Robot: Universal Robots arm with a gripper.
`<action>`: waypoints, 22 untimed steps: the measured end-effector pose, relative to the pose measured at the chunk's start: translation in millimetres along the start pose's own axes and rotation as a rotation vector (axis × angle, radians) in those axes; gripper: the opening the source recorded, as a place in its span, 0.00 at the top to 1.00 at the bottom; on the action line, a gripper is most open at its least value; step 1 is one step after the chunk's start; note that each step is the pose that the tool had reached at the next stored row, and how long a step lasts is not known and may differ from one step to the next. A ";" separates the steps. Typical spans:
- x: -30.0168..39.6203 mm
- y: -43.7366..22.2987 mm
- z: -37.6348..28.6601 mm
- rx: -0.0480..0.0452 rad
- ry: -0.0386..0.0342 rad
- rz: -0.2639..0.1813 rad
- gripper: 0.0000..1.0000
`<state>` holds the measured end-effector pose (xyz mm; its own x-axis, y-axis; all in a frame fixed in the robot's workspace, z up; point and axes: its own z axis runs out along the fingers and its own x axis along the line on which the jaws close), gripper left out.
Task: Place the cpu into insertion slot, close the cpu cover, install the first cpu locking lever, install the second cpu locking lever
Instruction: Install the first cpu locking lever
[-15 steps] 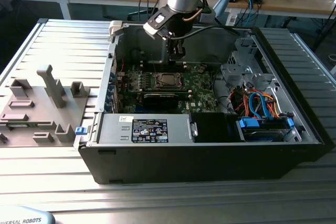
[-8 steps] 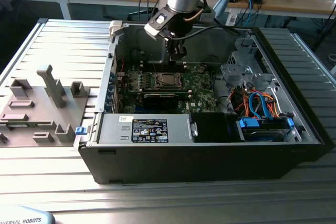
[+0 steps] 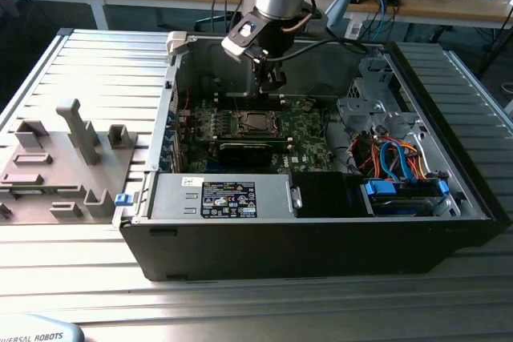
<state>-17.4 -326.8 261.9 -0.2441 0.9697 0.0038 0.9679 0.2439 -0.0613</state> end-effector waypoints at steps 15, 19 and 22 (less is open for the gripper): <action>0.0 0.0 0.0 0.0003 -0.0052 -0.086 0.89; 0.0 0.0 0.0 0.0004 -0.0065 -0.105 0.89; 0.0 0.0 0.0 0.0005 -0.0073 -0.119 0.89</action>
<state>-17.4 -326.8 261.9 -0.3579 0.9338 0.0038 0.9319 0.3574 -0.0613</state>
